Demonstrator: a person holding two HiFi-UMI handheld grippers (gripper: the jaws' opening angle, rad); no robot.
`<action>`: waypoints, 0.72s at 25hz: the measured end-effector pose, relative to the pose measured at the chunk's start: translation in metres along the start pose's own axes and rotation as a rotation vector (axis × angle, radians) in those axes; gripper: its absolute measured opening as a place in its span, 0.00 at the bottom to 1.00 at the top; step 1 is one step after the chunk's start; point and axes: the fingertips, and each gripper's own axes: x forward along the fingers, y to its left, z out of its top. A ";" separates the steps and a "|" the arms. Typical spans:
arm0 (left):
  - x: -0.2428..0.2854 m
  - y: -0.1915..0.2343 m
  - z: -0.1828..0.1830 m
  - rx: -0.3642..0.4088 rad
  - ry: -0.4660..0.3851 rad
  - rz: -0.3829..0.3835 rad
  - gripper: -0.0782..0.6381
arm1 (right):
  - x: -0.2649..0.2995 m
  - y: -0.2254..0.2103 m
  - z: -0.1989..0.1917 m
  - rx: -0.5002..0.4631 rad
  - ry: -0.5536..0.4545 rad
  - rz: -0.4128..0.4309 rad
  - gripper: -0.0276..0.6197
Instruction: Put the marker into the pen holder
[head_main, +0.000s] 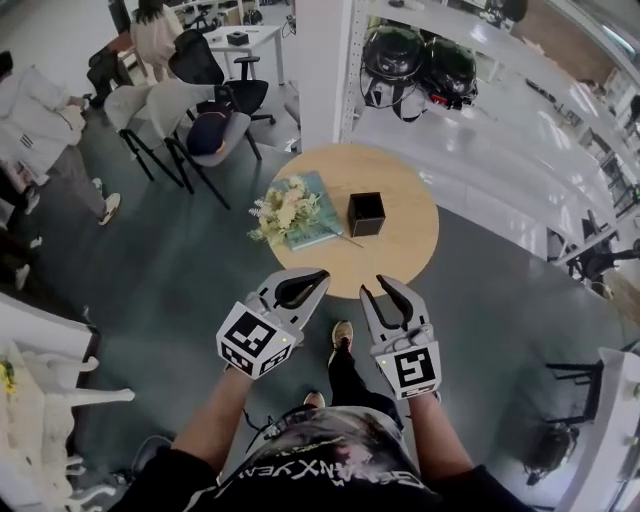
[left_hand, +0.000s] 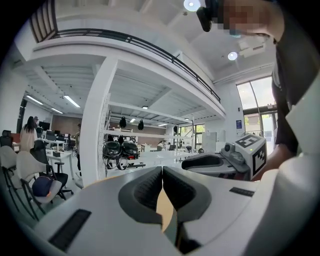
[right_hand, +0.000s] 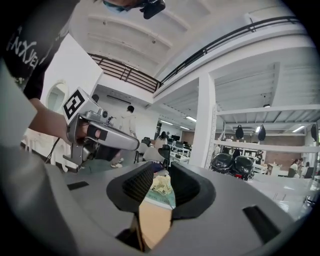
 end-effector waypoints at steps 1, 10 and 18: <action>-0.009 -0.008 0.002 0.005 -0.006 -0.002 0.14 | -0.010 0.008 0.004 -0.008 0.000 0.000 0.19; -0.064 -0.069 0.019 0.012 -0.011 -0.010 0.14 | -0.076 0.056 0.034 -0.015 0.011 0.028 0.19; -0.067 -0.092 0.028 0.009 -0.001 0.023 0.14 | -0.103 0.065 0.040 0.023 0.015 0.093 0.17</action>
